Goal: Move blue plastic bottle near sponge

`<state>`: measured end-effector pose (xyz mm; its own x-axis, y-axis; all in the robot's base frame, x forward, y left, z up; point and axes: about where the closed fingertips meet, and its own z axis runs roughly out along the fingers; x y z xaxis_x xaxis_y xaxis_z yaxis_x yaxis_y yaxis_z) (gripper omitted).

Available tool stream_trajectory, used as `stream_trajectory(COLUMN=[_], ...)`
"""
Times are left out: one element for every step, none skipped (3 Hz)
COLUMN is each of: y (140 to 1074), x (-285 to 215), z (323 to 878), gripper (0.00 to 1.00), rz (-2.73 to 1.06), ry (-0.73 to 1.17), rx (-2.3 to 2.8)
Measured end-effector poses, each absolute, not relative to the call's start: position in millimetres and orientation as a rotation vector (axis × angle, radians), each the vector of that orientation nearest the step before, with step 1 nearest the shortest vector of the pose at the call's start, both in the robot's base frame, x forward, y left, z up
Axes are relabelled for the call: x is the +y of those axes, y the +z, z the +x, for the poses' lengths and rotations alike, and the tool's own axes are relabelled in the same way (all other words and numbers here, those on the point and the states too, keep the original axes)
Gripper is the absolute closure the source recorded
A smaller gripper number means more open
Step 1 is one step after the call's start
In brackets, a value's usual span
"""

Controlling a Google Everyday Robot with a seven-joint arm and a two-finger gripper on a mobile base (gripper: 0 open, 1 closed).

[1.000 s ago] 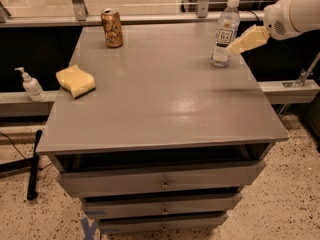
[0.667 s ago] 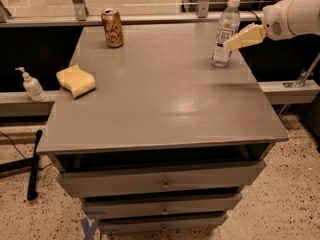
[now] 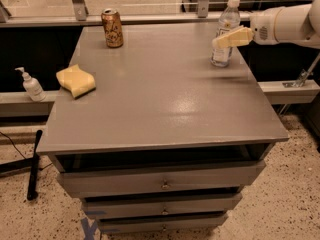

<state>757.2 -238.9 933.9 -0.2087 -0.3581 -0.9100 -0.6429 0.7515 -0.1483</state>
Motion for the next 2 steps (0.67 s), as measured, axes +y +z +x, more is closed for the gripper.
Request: stream_trajectory(y=[928.5, 928.8], x=[-227.8, -220.7], z=[763.6, 763.3], gripper=[0.16, 0.39], rz=[-0.763, -0.770], ry=[0.386, 0.427], rx=[1.792, 1.770])
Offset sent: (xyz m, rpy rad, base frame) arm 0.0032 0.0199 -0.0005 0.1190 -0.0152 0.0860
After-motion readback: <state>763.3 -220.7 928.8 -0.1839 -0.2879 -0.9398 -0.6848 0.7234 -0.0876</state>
